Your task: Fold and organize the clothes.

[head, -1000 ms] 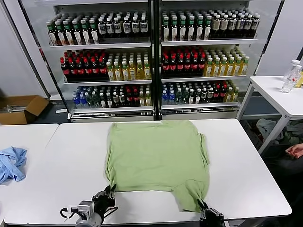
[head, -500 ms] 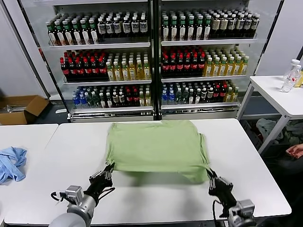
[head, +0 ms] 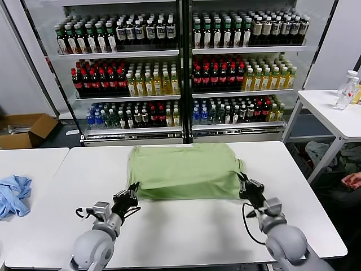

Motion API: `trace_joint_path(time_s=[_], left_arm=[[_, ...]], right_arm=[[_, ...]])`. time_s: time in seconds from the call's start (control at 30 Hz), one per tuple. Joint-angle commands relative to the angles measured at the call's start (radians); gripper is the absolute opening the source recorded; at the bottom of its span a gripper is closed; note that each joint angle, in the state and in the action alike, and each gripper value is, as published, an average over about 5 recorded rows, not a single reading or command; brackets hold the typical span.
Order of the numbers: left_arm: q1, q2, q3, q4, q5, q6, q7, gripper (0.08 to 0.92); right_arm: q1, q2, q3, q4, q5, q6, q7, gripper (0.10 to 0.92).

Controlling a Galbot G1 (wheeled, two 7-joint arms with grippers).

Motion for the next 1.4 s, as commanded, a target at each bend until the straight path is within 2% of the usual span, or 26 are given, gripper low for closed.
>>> trace_joint_path(time_s=[0.03, 0.27, 0.43, 0.6, 0.7, 0.77, 0.83, 0.9, 1.0, 1.23, 1.4], left_arm=[[-0.067, -0.028, 0.052, 0.097, 0.074, -0.011, -0.003, 0.148], [0.035, -0.051, 0.018, -0.009, 0.141, -0.037, -0.028, 0.343], [0.054, -0.062, 0.008, 0.044, 0.159, -0.040, -0.061, 0.491], [0.024, -0.069, 0.003, 0.121, 0.154, -0.024, -0.085, 0.629], [0.003, -0.074, 0.008, 0.158, 0.142, -0.010, -0.090, 0.716], [-0.008, -0.079, 0.012, 0.173, 0.130, -0.005, -0.090, 0.771], [-0.015, -0.082, 0.017, 0.179, 0.118, -0.002, -0.089, 0.790], [-0.016, -0.082, 0.023, 0.175, 0.108, -0.001, -0.088, 0.769], [-0.007, -0.078, 0.033, 0.160, 0.093, -0.003, -0.080, 0.691], [0.014, -0.065, 0.034, 0.121, 0.008, -0.007, -0.046, 0.483], [0.068, -0.041, 0.011, 0.042, -0.057, -0.007, -0.027, 0.345]], right_arm=[[0.094, 0.012, -0.078, -0.094, -0.064, -0.019, -0.014, 0.296], [-0.103, 0.018, 0.039, 0.017, -0.064, 0.035, 0.001, 0.486], [-0.186, 0.021, 0.109, 0.036, -0.061, 0.026, 0.015, 0.625], [-0.162, 0.041, 0.100, -0.032, -0.041, -0.021, 0.047, 0.768], [-0.089, 0.056, 0.053, -0.097, 0.012, -0.095, 0.071, 0.813], [-0.045, 0.064, 0.027, -0.129, 0.071, -0.151, 0.084, 0.818], [-0.013, 0.066, 0.009, -0.142, 0.133, -0.196, 0.091, 0.806], [0.008, 0.063, -0.008, -0.144, 0.185, -0.223, 0.095, 0.767], [0.016, 0.050, -0.025, -0.134, 0.226, -0.226, 0.091, 0.680], [-0.007, 0.014, -0.032, -0.103, 0.252, -0.202, 0.073, 0.481], [-0.102, -0.024, 0.007, -0.025, 0.248, -0.181, 0.064, 0.334]])
